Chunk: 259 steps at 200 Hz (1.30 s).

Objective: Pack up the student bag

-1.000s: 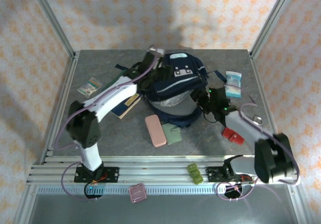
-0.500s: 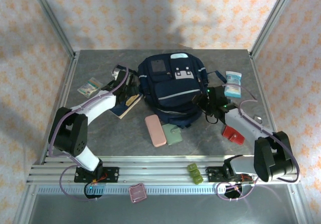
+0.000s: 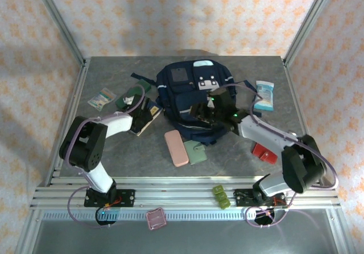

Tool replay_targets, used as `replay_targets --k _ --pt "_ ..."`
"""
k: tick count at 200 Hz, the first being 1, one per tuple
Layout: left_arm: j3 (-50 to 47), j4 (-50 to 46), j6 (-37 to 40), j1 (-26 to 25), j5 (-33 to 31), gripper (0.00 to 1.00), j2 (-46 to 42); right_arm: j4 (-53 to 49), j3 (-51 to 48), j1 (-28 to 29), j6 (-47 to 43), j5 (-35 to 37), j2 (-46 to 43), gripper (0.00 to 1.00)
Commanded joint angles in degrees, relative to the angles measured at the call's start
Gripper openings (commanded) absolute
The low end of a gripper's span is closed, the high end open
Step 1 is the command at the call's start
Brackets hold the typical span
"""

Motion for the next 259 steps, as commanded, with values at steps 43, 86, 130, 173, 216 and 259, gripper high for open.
replay_targets --k 43,86,130,173,216,259 --pt "-10.79 -3.14 -13.91 -8.68 6.93 0.70 -9.62 -1.72 17.34 8.36 -1.96 -3.20 23.34 0.45" --pt "-10.00 -9.07 -11.26 -7.38 -0.71 0.80 -20.01 -6.35 28.03 9.09 -0.61 -3.41 34.24 0.47" --pt "-12.45 -5.41 -6.92 0.45 -1.32 0.84 -20.68 -10.78 35.31 9.91 0.11 -0.68 41.20 0.46" --pt "-12.96 -0.03 -4.80 3.54 2.12 0.85 -13.90 -13.24 37.80 10.22 0.81 -0.36 45.62 0.33" --pt "-15.10 5.96 -3.06 3.55 10.94 0.80 -10.71 -12.77 37.34 10.18 1.25 -0.15 46.73 0.14" --pt "-20.33 17.97 -3.76 3.51 28.03 0.65 -14.21 -10.70 37.52 10.21 2.24 -2.55 47.94 0.11"
